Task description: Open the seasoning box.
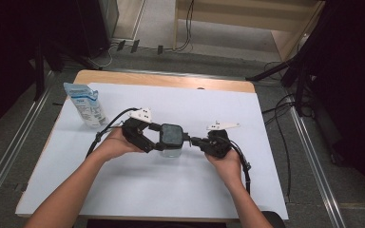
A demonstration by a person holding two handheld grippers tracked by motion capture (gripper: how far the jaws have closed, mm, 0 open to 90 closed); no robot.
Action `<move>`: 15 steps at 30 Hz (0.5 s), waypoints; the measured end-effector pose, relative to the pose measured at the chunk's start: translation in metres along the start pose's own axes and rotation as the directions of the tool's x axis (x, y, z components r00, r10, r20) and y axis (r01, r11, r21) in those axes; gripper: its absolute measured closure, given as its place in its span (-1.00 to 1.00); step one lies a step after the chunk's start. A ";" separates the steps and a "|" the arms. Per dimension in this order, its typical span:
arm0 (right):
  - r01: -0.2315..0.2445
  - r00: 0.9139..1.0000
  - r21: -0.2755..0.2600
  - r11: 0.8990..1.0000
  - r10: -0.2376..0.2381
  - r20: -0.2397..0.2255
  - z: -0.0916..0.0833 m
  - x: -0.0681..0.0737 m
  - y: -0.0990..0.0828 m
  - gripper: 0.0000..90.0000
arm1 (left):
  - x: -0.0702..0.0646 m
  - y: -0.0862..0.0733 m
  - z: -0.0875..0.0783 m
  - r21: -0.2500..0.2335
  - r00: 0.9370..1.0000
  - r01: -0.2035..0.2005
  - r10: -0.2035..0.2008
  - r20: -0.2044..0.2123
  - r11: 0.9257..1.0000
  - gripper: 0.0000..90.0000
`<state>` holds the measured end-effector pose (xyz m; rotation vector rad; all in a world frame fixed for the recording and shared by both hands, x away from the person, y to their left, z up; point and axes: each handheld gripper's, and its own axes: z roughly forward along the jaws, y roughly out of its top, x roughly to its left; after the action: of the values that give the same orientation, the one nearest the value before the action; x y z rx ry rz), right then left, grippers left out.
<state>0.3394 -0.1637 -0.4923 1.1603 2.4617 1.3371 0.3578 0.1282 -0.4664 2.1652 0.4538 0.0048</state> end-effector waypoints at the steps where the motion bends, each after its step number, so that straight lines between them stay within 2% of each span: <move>1: -0.001 1.000 0.001 1.000 0.001 0.000 0.000 0.000 0.000 1.00 | 0.000 0.001 -0.001 -0.003 1.000 0.006 -0.006 0.003 1.000 -0.59; 4: -0.002 1.000 0.001 1.000 0.002 -0.001 0.000 0.000 0.000 1.00 | 0.001 0.001 -0.007 -0.016 1.000 0.009 -0.009 0.009 1.000 -0.50; 6: -0.002 1.000 0.002 1.000 0.002 -0.004 0.000 0.000 0.000 1.00 | 0.004 0.001 -0.013 -0.048 0.999 0.038 -0.036 0.028 0.998 -0.28; 11: -0.002 1.000 0.002 1.000 0.002 0.002 0.000 0.000 0.000 1.00 | 0.003 0.003 -0.016 -0.050 1.000 0.020 -0.019 0.018 0.999 -0.01; 12: 0.000 1.000 0.002 1.000 0.000 0.003 0.000 0.000 0.000 1.00 | 0.002 0.004 -0.017 -0.055 1.000 0.007 -0.006 0.016 0.998 0.15; 13: 0.000 1.000 0.002 1.000 0.000 0.003 0.000 0.000 0.000 1.00 | 0.001 0.004 -0.017 -0.058 1.000 -0.002 0.003 0.029 0.998 0.38; 15: -0.003 1.000 0.002 1.000 0.003 0.000 0.000 0.000 0.000 1.00 | 0.000 0.006 -0.018 -0.069 0.999 -0.006 0.009 0.034 0.998 0.63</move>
<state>0.3394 -0.1633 -0.4925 1.1649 2.4627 1.3361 0.3563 0.1386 -0.4512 2.0962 0.4201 -0.0123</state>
